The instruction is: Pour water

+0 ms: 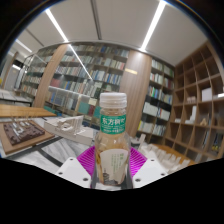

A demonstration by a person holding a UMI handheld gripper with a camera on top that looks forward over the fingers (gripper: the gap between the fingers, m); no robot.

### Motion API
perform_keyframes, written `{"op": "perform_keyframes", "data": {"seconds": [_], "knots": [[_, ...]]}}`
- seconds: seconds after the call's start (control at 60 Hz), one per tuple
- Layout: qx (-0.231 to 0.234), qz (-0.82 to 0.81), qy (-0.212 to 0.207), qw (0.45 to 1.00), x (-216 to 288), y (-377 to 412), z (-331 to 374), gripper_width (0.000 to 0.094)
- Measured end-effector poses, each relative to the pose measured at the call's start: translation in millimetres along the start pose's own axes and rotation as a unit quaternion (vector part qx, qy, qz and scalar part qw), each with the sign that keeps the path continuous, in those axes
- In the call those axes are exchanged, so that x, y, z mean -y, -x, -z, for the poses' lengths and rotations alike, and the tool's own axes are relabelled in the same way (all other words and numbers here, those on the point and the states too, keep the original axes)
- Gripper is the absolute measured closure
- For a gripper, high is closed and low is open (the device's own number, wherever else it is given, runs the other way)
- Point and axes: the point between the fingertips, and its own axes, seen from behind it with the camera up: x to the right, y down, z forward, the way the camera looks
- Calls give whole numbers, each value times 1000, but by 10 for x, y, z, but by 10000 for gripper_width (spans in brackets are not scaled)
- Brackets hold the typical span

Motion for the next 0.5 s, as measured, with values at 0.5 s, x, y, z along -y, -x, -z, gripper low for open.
{"op": "perform_keyframes", "data": {"seconds": [0.5], "knots": [[6, -127, 122, 984, -2150, -159, -160, 511]]}}
